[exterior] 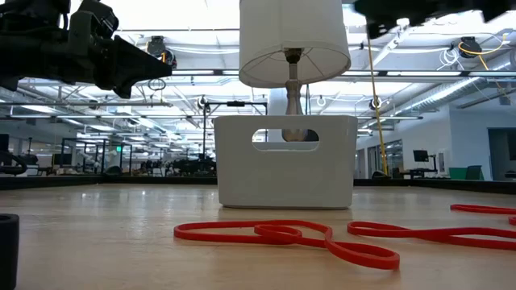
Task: Pick and place rubber bands into bin
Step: Put the black rubber band into the gray bin
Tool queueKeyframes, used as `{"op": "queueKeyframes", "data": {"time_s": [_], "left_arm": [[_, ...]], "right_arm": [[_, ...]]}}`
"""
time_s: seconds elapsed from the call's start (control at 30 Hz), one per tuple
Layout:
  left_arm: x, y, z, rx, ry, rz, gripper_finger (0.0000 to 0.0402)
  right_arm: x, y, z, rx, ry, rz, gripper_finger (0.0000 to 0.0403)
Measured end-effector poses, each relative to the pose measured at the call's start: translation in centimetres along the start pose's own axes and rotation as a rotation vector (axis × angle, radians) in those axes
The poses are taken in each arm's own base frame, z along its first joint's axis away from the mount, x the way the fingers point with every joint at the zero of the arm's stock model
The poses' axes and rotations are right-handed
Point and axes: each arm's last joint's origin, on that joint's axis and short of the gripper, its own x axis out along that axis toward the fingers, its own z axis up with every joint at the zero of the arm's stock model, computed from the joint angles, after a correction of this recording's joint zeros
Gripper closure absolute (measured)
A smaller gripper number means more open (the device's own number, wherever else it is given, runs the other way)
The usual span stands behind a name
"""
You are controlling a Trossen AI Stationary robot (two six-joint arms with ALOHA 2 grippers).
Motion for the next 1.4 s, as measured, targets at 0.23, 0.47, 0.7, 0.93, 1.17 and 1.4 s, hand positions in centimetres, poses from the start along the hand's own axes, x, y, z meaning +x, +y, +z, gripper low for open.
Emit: {"op": "queueKeyframes", "data": {"time_s": [0.23,0.47,0.7,0.93,1.17,1.4], "left_arm": [[0.0,0.0,-0.2,-0.02,0.023,-0.002,0.0366],[-0.1,0.0,-1.2,-0.004,0.122,-0.005,0.0366],[-0.2,0.0,-1.7,0.012,0.172,-0.005,0.0366],[-0.2,-0.8,-0.9,-0.014,0.107,-0.051,0.0373],[1.5,-4.9,3.3,0.089,0.167,-0.177,0.0397],[2.0,-10.0,9.9,0.158,0.308,-0.26,0.0398]], "right_arm": [[-2.7,1.4,-4.5,0.009,-0.123,-0.052,0.04],[-4.1,1.5,-9.0,0.017,-0.163,-0.096,0.0402],[-4.8,1.2,-9.8,0.018,-0.165,-0.021,0.0402],[-5.3,1.0,-10.1,0.014,-0.208,0.005,0.0403],[-5.7,0.3,-10.0,0.038,-0.239,-0.053,0.0403],[-5.8,0.3,-9.9,0.038,-0.245,-0.033,0.0403]]}}
